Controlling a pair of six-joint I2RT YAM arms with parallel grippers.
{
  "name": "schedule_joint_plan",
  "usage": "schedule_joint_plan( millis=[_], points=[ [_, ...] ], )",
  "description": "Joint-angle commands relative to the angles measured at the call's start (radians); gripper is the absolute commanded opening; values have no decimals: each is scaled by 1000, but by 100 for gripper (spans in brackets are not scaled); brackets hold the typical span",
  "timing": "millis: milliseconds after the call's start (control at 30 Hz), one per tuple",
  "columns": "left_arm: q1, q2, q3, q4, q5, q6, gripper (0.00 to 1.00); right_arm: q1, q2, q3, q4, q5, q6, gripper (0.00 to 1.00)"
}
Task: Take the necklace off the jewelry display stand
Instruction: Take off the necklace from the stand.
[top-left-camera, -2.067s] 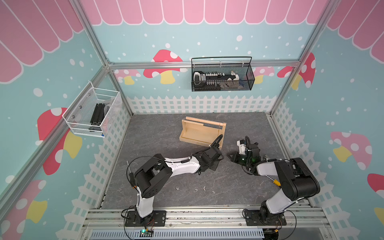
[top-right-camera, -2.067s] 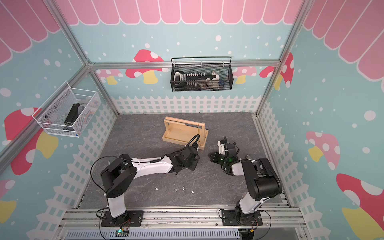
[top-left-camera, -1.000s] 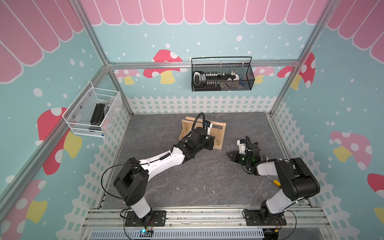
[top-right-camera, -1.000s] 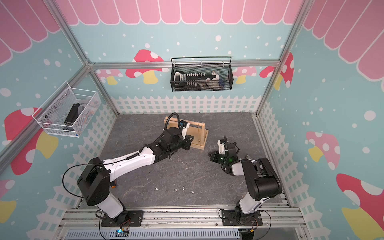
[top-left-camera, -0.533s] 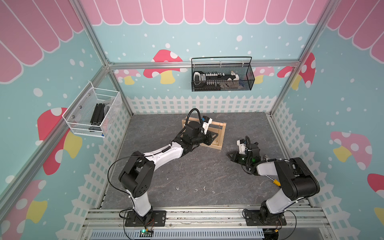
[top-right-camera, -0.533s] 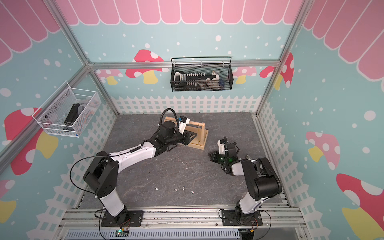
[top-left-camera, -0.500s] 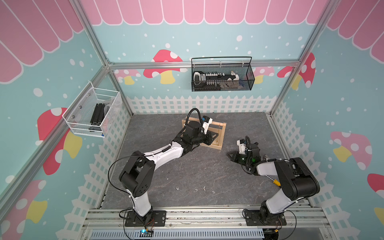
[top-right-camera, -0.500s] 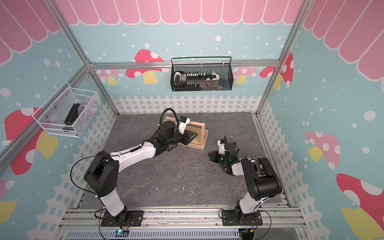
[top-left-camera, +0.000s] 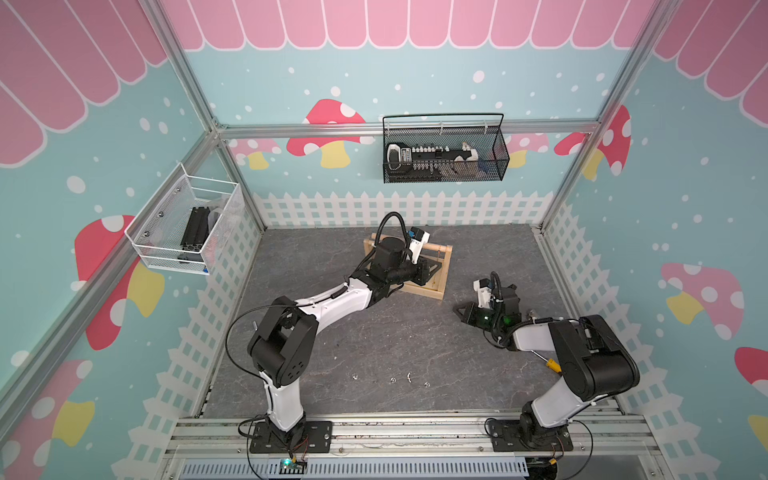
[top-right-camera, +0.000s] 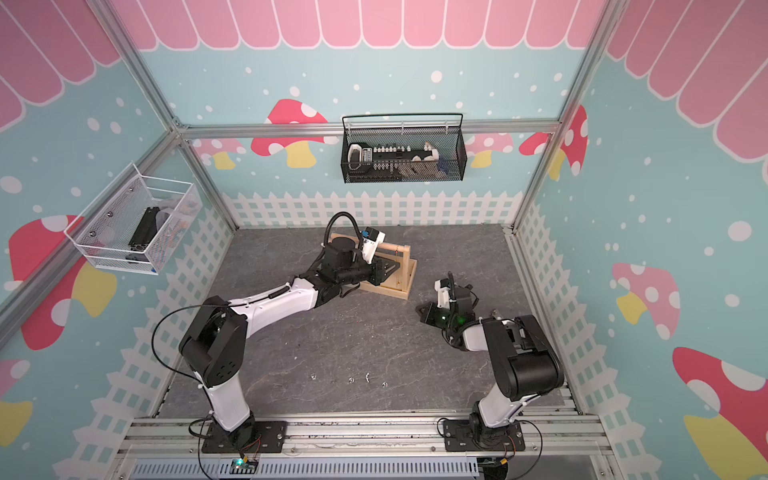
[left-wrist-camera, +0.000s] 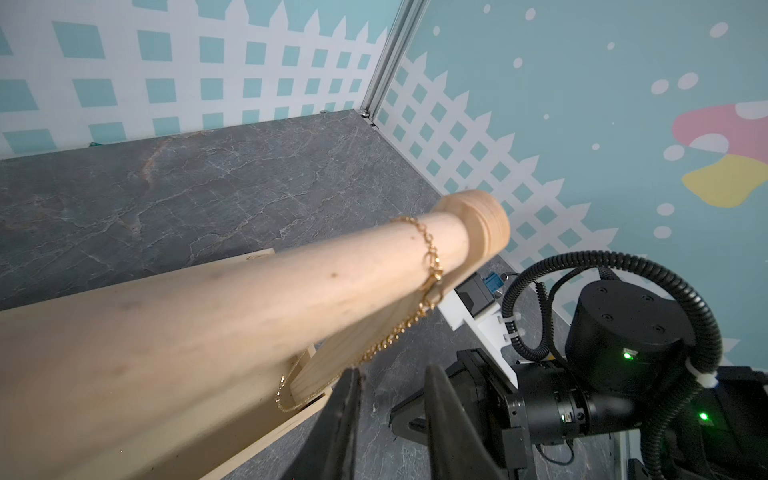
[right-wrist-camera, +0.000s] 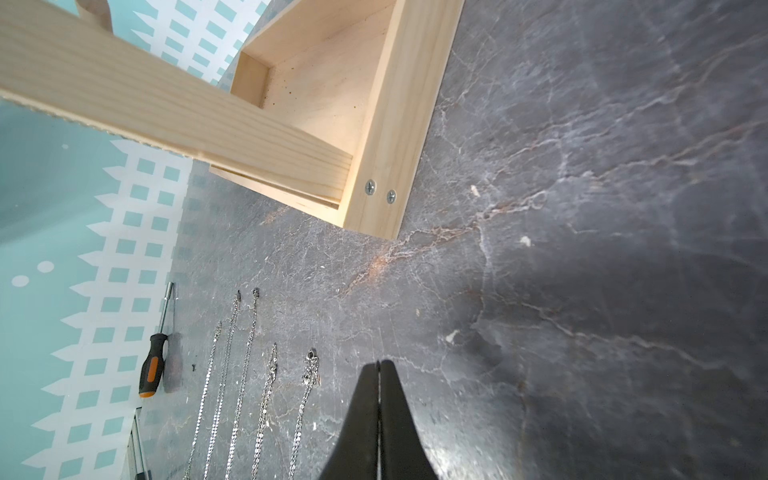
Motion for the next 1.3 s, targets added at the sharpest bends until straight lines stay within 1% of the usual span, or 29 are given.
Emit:
schedule_joint_plan(
  millis=[0,467,633,767,867,967,1067,1167,1267],
  points=[
    [6,21,34,25,-16,1,28,-7,12,5,22,-6,14,7],
    [7,51,77,11,-48,22,27,-7,19,6,32,-13,21,7],
    [7,61,83,8,-48,22,18,-7,17,6,34,-13,22,7],
    [7,49,68,20,-45,19,5,-7,20,7,32,-13,20,7],
    [6,25,56,4,-49,30,3,-7,20,7,32,-13,22,7],
    [5,-5,56,-53,-70,64,0,-7,20,7,32,-11,22,7],
    [4,-51,52,-117,-132,91,0,-7,18,6,33,-11,20,7],
    [4,-110,45,-188,-237,109,0,-7,16,4,32,-10,20,7],
    [4,-168,46,-271,-379,114,0,-6,11,4,32,-10,19,7]
  ],
)
